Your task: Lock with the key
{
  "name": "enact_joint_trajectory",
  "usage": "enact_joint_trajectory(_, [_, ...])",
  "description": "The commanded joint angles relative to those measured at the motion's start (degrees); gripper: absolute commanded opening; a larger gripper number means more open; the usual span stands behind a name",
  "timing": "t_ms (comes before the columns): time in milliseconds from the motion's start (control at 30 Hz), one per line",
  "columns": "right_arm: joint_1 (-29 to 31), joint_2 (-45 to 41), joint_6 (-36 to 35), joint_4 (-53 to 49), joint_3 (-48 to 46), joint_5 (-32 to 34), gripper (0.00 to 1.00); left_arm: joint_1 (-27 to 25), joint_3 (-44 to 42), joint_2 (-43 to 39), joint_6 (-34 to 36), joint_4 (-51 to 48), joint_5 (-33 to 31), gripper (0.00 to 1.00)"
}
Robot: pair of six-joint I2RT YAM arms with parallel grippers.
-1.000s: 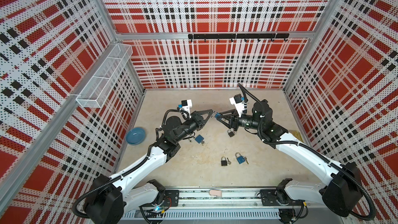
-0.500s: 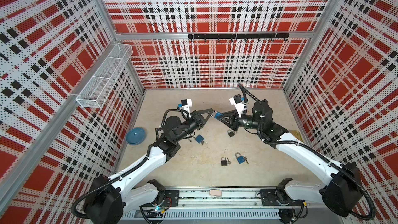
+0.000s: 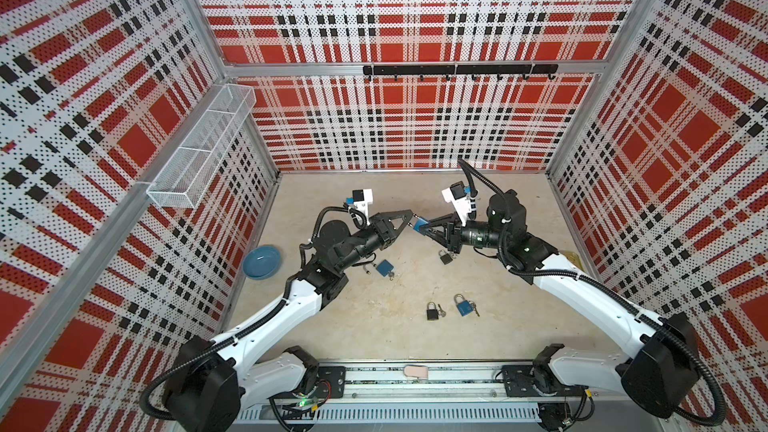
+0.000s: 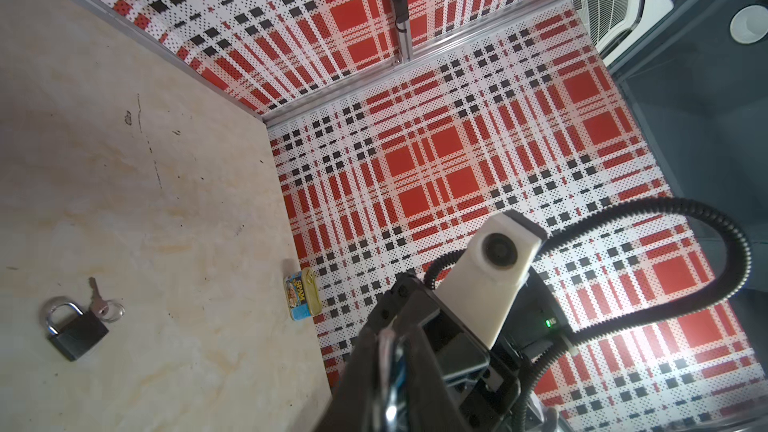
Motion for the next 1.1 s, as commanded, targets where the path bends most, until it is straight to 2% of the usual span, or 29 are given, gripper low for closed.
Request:
enact_joint_trajectory(0, [0.02, -2.42, -0.61, -2.71, 3.44, -2.83, 0.0, 1.93, 2.57, 0.22, 5.14, -2.44, 7.46, 0.35])
enact_joint_trajectory(67, [0.01, -2.9, -0.61, -4.87, 3.8, -3.43, 0.0, 3.4, 3.08, 0.11, 6.45, -3.15, 10.61, 0.4])
enact_joint_trajectory(233, [0.03, -3.61, -0.08, -7.75, 4.2, -5.1, 0.0, 5.86, 4.66, 0.96, 9.34, -5.21, 18.5, 0.4])
enact_joint_trajectory(467, [-0.01, -3.25, -0.4, -10.67, 4.89, -5.54, 0.0, 6.59, 4.44, 1.08, 10.99, -5.16, 24.07, 0.3])
enact_joint_trajectory(867, [0.01, -2.07, -1.26, -12.17, 6.78, -5.84, 0.0, 8.47, 1.07, -1.73, 11.36, -7.12, 27.2, 0.28])
enact_joint_trajectory(1067, [0.03, -1.67, -0.7, -11.81, 7.23, -6.54, 0.0, 7.65, 1.44, -1.05, 12.09, -7.1, 26.4, 0.21])
